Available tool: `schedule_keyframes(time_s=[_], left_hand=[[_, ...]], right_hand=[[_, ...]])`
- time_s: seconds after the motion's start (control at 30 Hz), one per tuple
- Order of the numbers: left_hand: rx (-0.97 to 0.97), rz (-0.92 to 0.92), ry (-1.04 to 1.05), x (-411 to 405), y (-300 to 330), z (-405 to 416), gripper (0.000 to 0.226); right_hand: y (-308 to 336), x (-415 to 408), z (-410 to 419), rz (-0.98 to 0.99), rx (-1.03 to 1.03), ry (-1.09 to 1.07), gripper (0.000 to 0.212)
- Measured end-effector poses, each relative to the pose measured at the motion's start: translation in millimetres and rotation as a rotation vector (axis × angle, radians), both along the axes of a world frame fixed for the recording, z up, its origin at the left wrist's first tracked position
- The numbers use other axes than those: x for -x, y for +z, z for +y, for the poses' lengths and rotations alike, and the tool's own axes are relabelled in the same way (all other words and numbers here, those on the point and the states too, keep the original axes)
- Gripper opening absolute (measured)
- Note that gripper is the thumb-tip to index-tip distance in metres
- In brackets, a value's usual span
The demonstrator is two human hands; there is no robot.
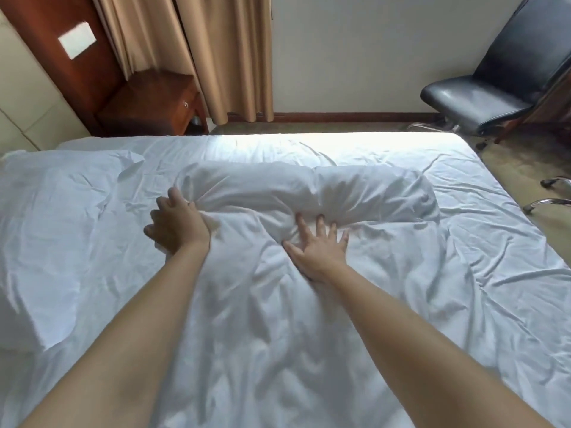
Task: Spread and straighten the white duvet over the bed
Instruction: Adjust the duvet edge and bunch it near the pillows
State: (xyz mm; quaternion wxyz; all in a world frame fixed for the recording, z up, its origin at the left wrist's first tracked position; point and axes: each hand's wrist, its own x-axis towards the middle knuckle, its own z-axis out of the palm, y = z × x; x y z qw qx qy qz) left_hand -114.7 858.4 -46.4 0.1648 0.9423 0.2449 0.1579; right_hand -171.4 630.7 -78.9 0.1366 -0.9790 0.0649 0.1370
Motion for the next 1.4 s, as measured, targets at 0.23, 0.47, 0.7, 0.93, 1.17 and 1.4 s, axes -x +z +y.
schedule_keyframes(time_s=[0.23,0.47,0.7,0.93,1.17,1.4], left_hand=[[-0.382,0.044,-0.897,-6,-23,-34,0.057],[-0.395,0.513,-0.7,-12,-63,-14,0.08],[-0.349,0.464,-0.579,-1,-108,-8,0.089],[-0.33,0.448,-0.576,-12,-164,-15,0.084],[-0.347,0.557,-0.614,-27,-209,-19,0.084],[-0.264,0.815,-0.708,-50,-177,-17,0.078]], right_hand=[[-58,-23,13,0.052,0.056,-0.029,0.072],[-64,-18,12,-0.115,0.104,-0.036,0.071],[-73,-20,-21,-0.269,0.248,-0.031,0.084],[-126,-31,-28,-0.191,0.261,-0.019,0.085],[-170,-41,-26,-0.092,0.294,0.005,0.081],[-159,-50,-31,0.054,0.168,0.013,0.077]])
